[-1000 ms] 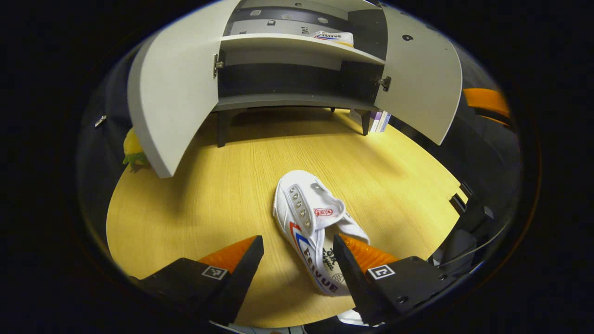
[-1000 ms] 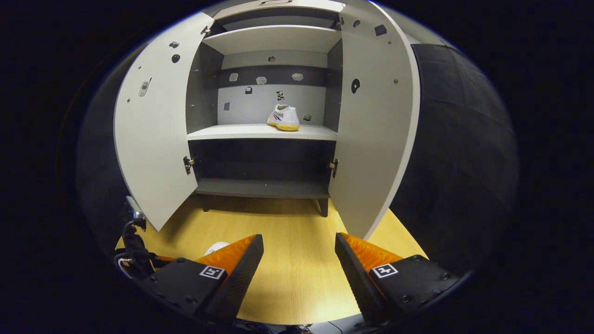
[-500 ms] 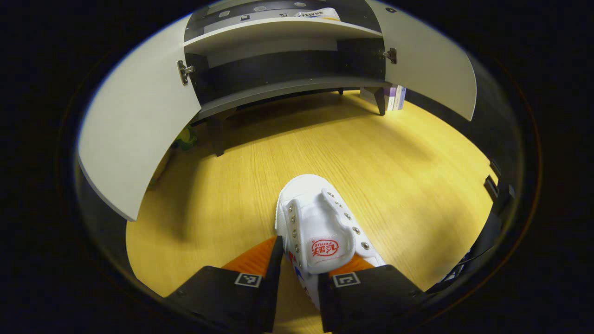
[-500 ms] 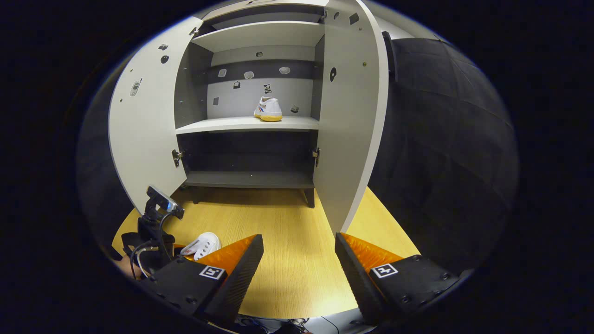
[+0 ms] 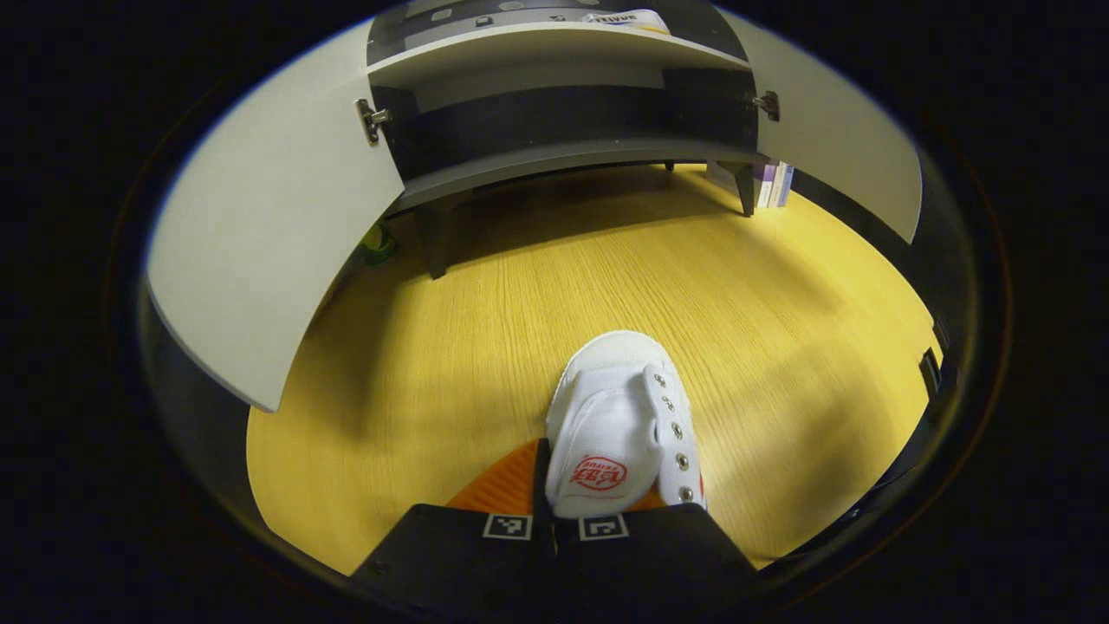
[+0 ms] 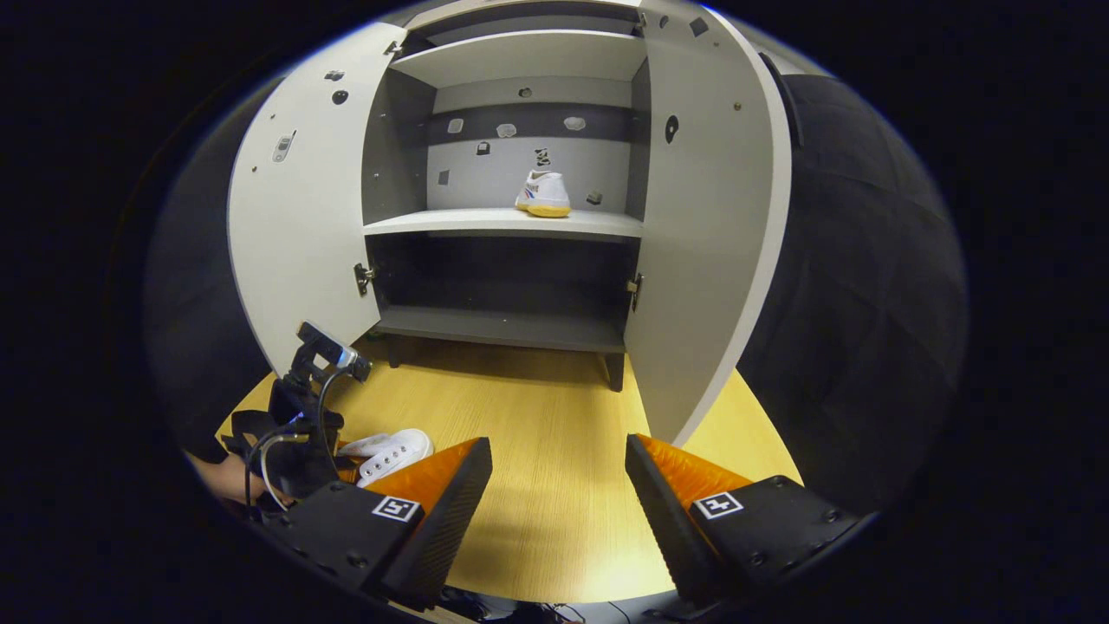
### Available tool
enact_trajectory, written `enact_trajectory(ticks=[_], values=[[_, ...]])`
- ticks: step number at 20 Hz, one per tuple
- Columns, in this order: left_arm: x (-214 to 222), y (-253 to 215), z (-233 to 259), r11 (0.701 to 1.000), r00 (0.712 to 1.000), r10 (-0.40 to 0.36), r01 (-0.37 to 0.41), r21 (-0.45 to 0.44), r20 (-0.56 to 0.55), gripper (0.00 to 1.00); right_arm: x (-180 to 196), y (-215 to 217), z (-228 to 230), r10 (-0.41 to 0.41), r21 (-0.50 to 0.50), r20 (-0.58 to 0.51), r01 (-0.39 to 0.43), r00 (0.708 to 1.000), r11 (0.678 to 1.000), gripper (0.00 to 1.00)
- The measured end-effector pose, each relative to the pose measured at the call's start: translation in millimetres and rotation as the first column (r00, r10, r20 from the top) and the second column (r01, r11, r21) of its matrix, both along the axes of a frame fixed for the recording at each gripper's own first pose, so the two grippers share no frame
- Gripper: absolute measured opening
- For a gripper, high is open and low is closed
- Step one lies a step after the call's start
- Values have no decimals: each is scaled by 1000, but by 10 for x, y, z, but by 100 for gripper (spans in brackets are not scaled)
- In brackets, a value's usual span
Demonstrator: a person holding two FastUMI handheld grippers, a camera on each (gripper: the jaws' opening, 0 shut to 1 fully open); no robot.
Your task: Grab one shoe with the right hand and put it into the shoe cabinet, grab the other shoe with the left hand and put it into the shoe cabinet; then close the right door with the right hand and the left door with the left hand.
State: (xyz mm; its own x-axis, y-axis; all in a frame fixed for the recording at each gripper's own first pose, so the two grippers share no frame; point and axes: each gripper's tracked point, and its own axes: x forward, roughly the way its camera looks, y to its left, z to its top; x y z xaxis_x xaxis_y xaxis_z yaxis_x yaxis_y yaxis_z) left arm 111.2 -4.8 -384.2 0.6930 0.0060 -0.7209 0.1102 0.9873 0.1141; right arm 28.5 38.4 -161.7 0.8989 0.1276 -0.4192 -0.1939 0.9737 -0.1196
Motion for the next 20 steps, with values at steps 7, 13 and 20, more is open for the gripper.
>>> enact_trajectory(ticks=[7, 13, 20], values=[[39, -62, 810, 999, 992, 30, -27, -23, 119, 5, -52, 7, -24, 38, 18, 2, -38, 999, 999, 98], [279, -87, 1866, 996, 972, 66, -50, -75, 225, 5, -38, -86, -6, 27, 36, 21, -28, 999, 999, 99], [918, 33, 2906, 994, 934, 106, -95, -50, 341, 5, 26, -209, 122, -4, 76, 74, -1, 997, 997, 99]])
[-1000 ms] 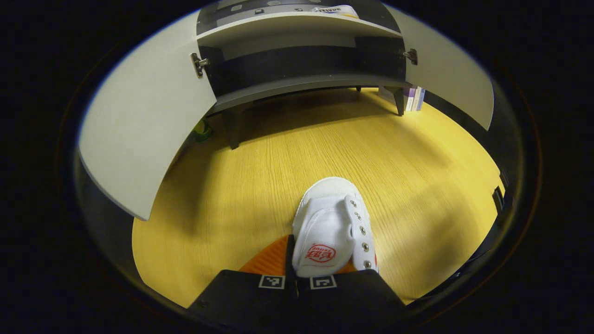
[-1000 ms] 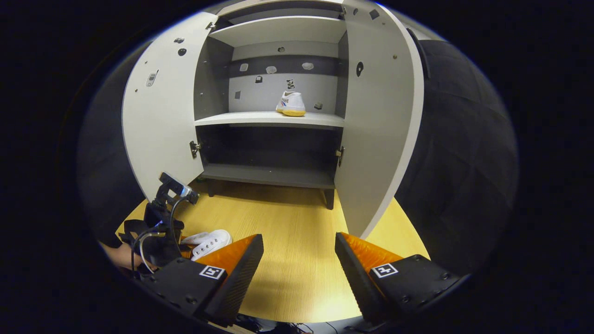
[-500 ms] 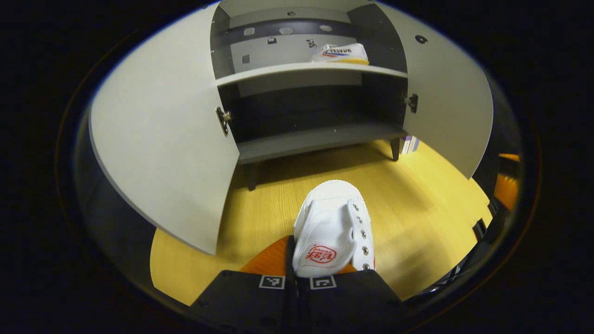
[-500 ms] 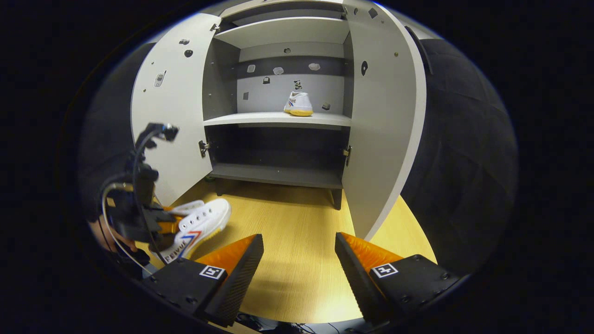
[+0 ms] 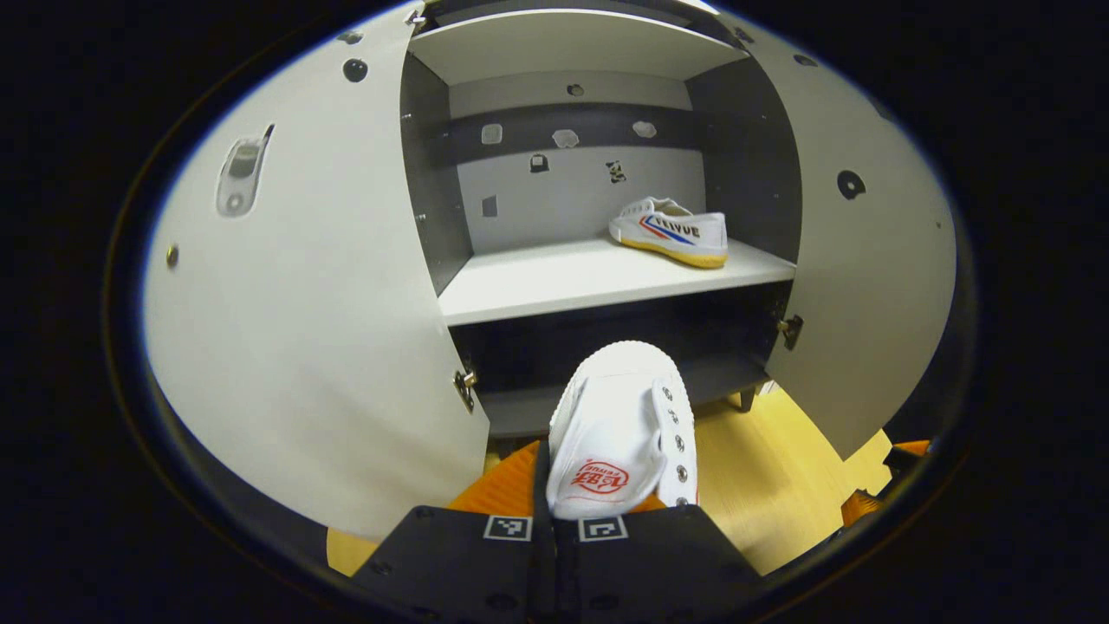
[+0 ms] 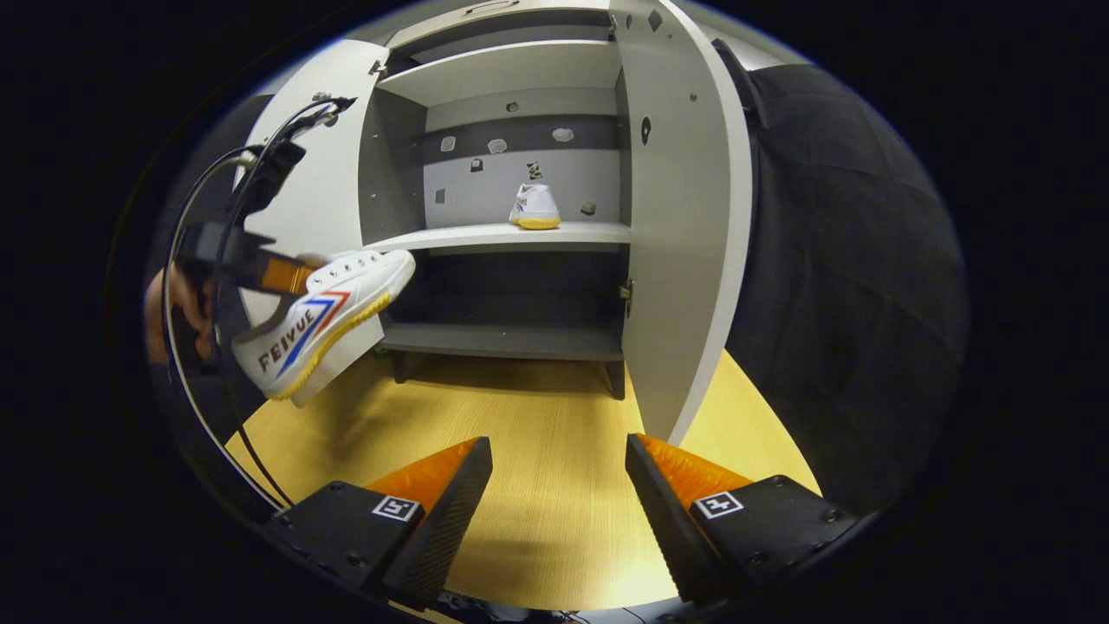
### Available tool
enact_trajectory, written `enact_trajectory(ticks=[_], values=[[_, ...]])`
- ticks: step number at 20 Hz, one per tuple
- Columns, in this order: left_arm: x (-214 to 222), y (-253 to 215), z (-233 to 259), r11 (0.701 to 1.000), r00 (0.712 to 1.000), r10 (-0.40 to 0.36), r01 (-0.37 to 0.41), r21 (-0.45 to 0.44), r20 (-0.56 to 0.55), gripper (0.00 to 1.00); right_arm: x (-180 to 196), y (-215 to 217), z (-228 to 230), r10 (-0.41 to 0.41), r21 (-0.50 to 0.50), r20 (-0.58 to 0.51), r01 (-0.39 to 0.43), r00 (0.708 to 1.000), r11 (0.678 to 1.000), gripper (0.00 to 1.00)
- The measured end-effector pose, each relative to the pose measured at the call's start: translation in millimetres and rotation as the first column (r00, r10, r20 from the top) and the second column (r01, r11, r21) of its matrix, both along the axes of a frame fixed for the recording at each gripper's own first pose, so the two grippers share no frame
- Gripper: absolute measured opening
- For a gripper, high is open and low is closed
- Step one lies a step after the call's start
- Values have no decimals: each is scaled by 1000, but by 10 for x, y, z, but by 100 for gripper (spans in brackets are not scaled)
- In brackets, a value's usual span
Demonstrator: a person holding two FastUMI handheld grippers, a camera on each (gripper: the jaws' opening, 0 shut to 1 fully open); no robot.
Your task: Grab one shoe with the right hand and put it into the shoe cabinet, grab the other shoe with the left hand and put it into the shoe cabinet; then close the right door with the right hand and the left door with the left hand.
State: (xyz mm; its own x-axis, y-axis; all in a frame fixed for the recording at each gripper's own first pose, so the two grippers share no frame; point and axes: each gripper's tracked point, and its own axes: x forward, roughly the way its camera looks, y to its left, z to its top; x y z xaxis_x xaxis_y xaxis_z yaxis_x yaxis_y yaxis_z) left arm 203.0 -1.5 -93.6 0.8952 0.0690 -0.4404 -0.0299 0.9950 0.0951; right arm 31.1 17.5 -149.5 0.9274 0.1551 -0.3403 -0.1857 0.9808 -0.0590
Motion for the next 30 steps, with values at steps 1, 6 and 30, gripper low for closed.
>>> enact_trajectory(ticks=[1, 6, 30], values=[[110, 4, 128, 1000, 1000, 6, -6, -3, 11, 5, 11, 3, 40, 2, 5, 15, -2, 1000, 1000, 99], [786, 71, 646, 999, 996, 38, -39, 5, 80, 5, 14, 28, 103, 37, 3, 40, -37, 999, 999, 98], [3293, 227, 652, 971, 989, -11, 45, 234, -145, 5, -63, -99, -88, 74, 6, -26, -74, 997, 997, 98]])
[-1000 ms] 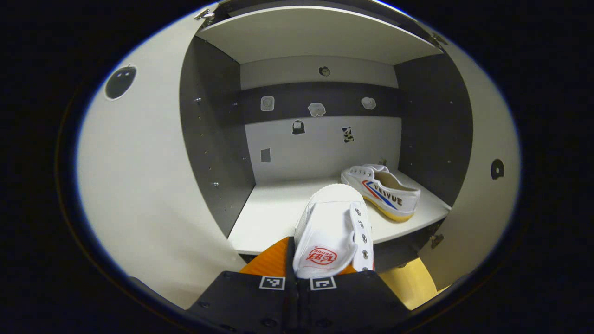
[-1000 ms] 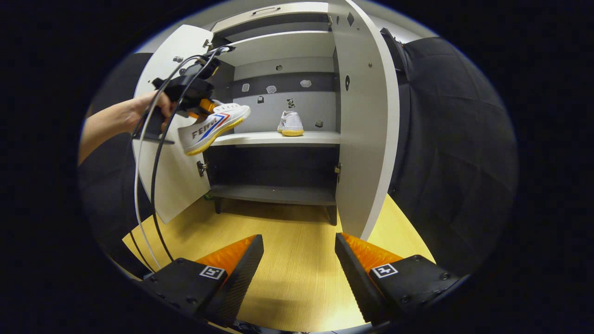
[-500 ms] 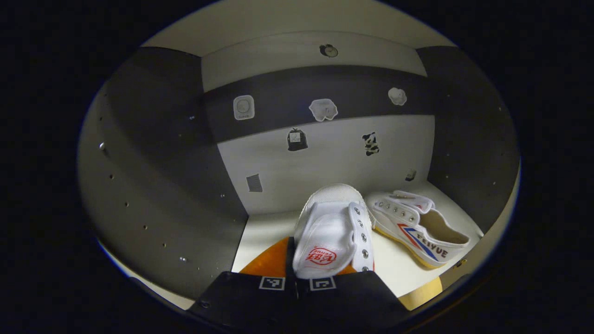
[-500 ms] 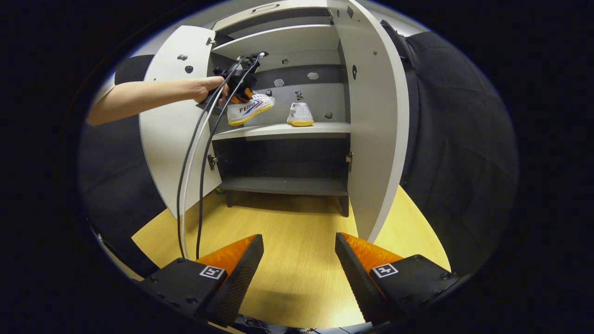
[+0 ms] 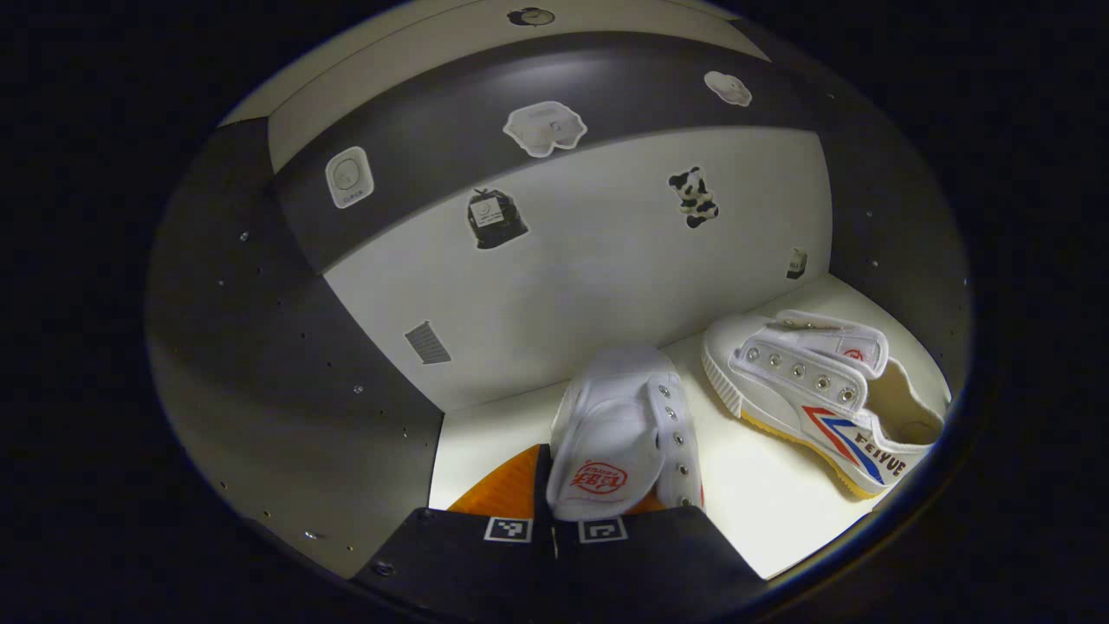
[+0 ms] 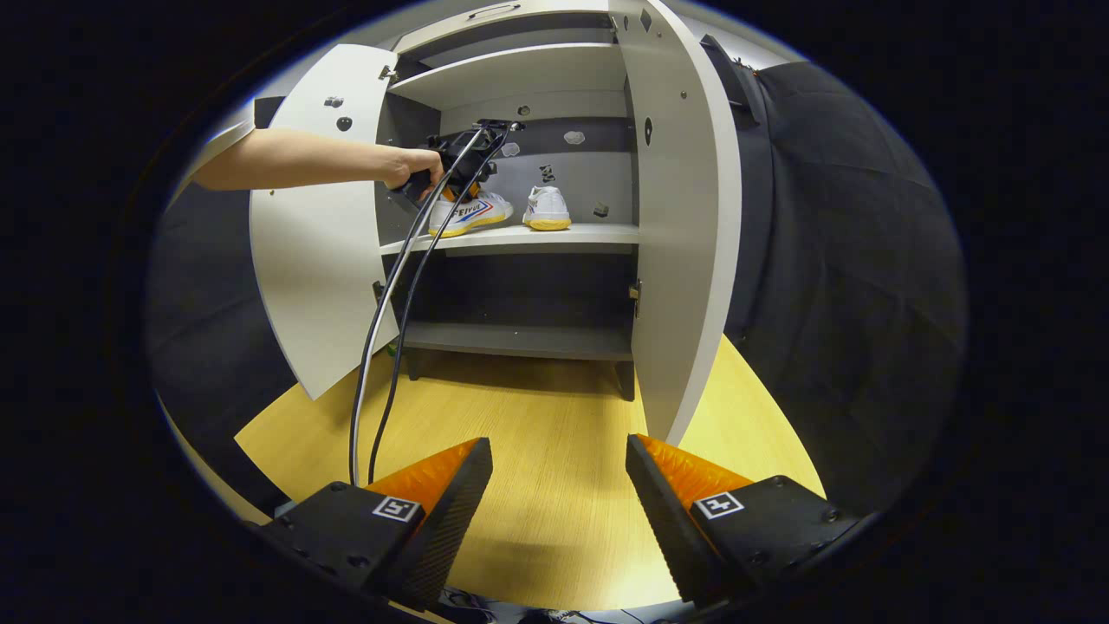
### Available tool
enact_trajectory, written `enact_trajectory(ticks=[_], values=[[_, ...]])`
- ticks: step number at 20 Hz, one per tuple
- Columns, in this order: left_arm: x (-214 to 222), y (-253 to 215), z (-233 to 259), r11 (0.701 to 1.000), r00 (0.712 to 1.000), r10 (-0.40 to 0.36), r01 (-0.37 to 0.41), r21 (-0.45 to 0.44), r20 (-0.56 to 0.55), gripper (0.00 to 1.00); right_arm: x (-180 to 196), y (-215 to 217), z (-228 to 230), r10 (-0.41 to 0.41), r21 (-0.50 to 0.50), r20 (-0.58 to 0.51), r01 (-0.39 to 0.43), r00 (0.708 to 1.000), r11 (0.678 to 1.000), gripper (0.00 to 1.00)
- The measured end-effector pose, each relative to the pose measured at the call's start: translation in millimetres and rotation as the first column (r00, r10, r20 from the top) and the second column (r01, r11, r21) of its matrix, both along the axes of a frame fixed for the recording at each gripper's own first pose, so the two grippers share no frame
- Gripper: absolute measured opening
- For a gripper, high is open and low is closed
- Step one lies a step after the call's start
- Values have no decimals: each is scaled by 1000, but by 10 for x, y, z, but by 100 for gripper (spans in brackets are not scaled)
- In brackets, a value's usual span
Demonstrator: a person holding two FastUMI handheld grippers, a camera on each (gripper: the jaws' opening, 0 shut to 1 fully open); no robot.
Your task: Grab one shoe with the right hand and put it into the shoe cabinet, grab the other shoe with the left hand and put it into the shoe cabinet; then close the right door with the right hand and the left door with the left hand.
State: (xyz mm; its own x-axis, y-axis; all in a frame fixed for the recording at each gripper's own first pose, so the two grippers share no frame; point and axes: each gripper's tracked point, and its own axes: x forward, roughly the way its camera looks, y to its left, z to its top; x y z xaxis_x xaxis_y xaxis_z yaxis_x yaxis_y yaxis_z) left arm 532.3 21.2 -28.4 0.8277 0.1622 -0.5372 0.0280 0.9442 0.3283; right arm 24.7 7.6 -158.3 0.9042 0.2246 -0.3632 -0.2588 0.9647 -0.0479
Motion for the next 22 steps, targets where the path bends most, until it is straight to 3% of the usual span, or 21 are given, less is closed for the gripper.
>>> enact_trajectory(ticks=[4, 6, 7, 8, 11, 13, 18, 22], values=[[1, -34, -9, 999, 1000, -9, 10, 39, -19, 6, 7, -31, 14, -2, 8, -1, 2, 1000, 1000, 99], [-58, -61, -4, 999, 1000, -20, 20, 35, -17, 12, 7, -33, 39, 4, 7, 7, -4, 1000, 1000, 99], [-99, -28, 16, 999, 1000, -13, 13, 45, -10, 21, 12, -31, 50, 9, 5, 9, -9, 1000, 1000, 98], [-140, 21, 59, 999, 1000, -6, 6, 54, 2, 20, 11, -31, 68, 14, 3, 15, -14, 1000, 1000, 98], [-405, 116, 307, 998, 998, -3, -1, 61, 61, 73, 10, -38, 143, 37, -1, 38, -37, 999, 999, 98], [-678, 58, 453, 1000, 994, -17, 17, 4, 110, 100, 12, -30, 186, 56, 4, 41, -56, 998, 998, 99], [-1549, -238, 829, 987, 960, -47, 87, -135, 275, 96, 31, -14, 341, 98, 7, 55, -99, 994, 995, 98], [-2343, -406, 1018, 952, 924, -38, 149, -268, 380, 96, 20, 26, 587, 88, 14, 89, -90, 992, 996, 99]])
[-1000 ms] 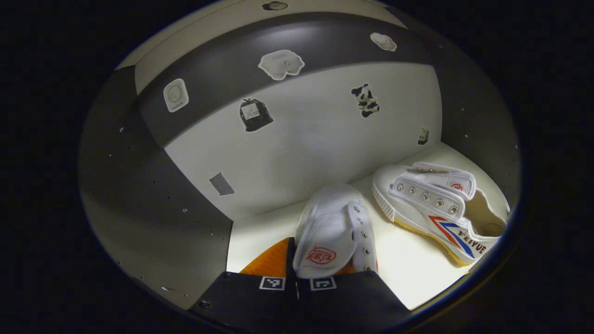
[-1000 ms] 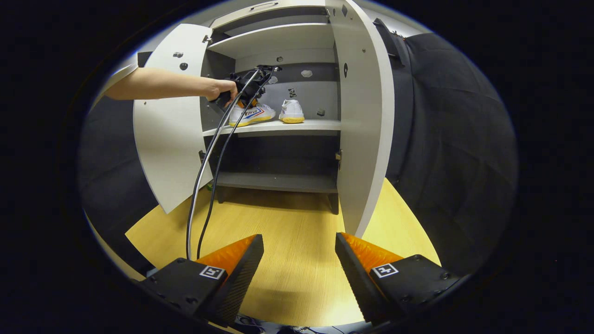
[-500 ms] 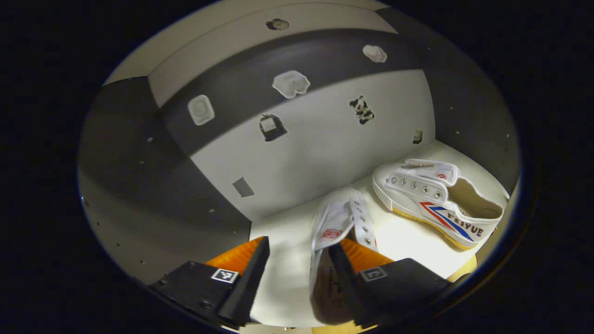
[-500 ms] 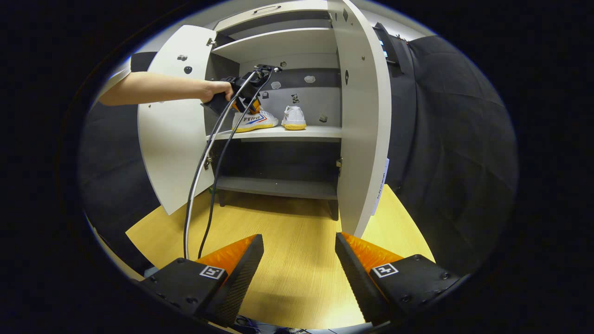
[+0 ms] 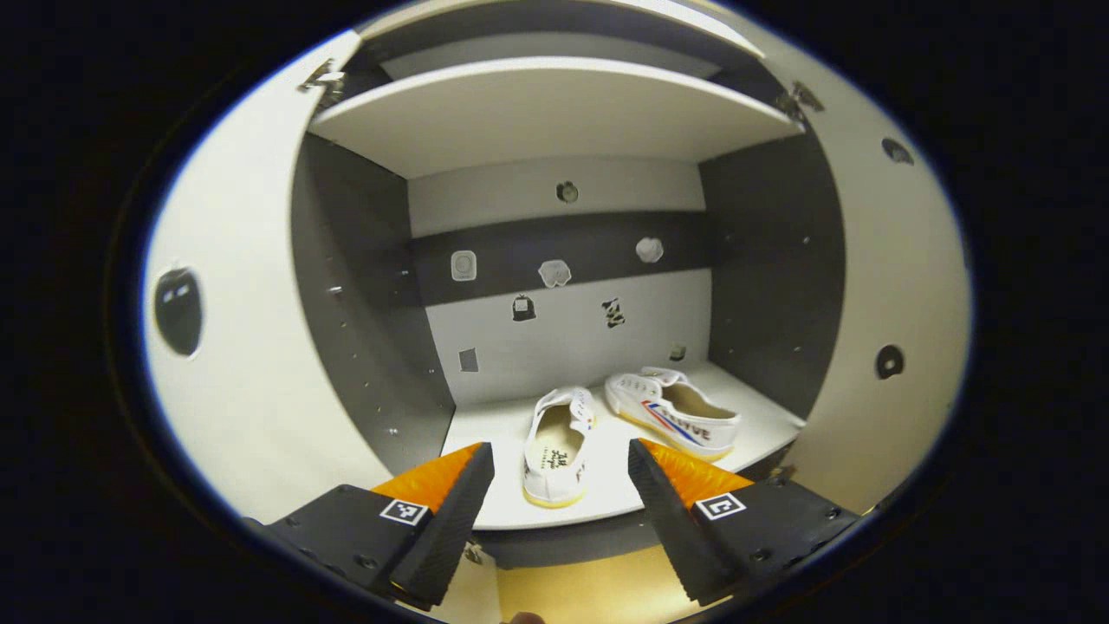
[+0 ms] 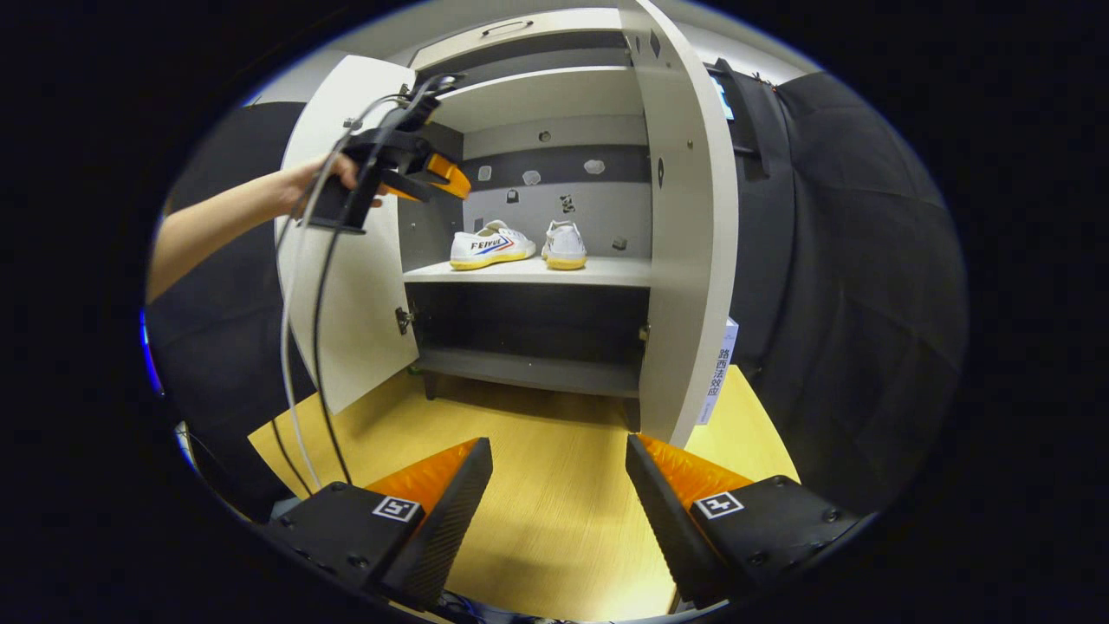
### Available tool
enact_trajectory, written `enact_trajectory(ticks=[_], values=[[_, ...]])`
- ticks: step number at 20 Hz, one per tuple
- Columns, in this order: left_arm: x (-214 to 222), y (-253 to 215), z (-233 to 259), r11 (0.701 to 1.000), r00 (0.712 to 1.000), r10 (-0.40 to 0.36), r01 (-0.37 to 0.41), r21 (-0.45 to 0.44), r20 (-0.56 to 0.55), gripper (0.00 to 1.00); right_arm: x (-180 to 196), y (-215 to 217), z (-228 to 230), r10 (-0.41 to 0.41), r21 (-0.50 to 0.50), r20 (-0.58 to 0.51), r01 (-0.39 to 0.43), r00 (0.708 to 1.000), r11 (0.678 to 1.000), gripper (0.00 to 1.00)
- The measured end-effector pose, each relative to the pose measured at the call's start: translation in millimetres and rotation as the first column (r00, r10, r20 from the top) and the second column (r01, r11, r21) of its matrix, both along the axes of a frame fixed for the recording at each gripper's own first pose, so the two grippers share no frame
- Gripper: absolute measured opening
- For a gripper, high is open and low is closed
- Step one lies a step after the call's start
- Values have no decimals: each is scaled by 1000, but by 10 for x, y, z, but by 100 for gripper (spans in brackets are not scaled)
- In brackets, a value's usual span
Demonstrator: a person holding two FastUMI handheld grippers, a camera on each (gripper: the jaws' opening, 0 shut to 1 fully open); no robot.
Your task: Grab one shoe with the right hand and put it into the shoe cabinet, grab the other shoe with the left hand and put it into the shoe cabinet; then close the right door with the right hand and the left door with the left hand.
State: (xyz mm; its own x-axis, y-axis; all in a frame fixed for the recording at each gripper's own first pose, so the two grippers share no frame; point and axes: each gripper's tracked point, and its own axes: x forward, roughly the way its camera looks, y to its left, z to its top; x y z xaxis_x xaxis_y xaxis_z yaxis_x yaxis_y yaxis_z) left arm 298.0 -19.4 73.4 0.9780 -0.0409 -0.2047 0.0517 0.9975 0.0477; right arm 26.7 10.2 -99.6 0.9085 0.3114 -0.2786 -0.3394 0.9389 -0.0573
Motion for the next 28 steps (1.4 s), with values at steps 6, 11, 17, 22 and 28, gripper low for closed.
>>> enact_trajectory(ticks=[6, 11, 17, 22, 28], values=[[-1124, 182, -23, 998, 995, -32, 37, -54, 93, 97, -177, 84, 630, -97, 7, 108, 97, 989, 995, 98], [-1875, 240, -531, 991, 997, -50, 58, -120, 66, 99, -306, -154, 1313, -234, 43, 221, 230, 947, 972, 95], [-2303, 390, -874, 992, 991, -102, 108, -71, 85, 99, -236, -684, 1976, -376, 100, 300, 363, 877, 926, 98], [-2391, 495, -974, 992, 997, -45, 51, -116, 56, 98, 57, -1128, 2435, -408, 118, 361, 393, 839, 912, 98], [-2332, 368, -889, 994, 997, 34, -26, -106, 71, 99, 644, -1568, 2624, -419, 159, 354, 388, 836, 908, 98]])
